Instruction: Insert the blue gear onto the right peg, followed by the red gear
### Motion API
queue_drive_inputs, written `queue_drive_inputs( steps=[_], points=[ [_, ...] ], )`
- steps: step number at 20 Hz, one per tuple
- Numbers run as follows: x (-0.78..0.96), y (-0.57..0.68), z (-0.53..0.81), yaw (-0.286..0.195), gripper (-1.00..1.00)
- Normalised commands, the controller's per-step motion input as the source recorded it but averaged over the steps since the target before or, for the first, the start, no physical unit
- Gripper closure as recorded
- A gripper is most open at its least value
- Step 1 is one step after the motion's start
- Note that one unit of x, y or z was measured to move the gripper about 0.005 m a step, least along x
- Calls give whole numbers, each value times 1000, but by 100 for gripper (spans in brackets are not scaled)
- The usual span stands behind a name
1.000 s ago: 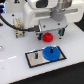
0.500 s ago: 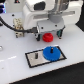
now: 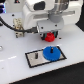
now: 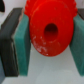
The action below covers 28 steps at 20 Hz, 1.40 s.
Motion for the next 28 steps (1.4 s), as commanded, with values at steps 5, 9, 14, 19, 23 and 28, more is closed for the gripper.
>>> queue_drive_inputs(
  steps=[5,9,14,19,23,28],
  points=[
    [411,-203,655,0,100],
    [576,-234,461,0,100],
    [675,-187,357,0,100],
    [713,-73,301,0,100],
    [705,0,198,0,100],
    [611,-5,103,0,100]
  ],
)
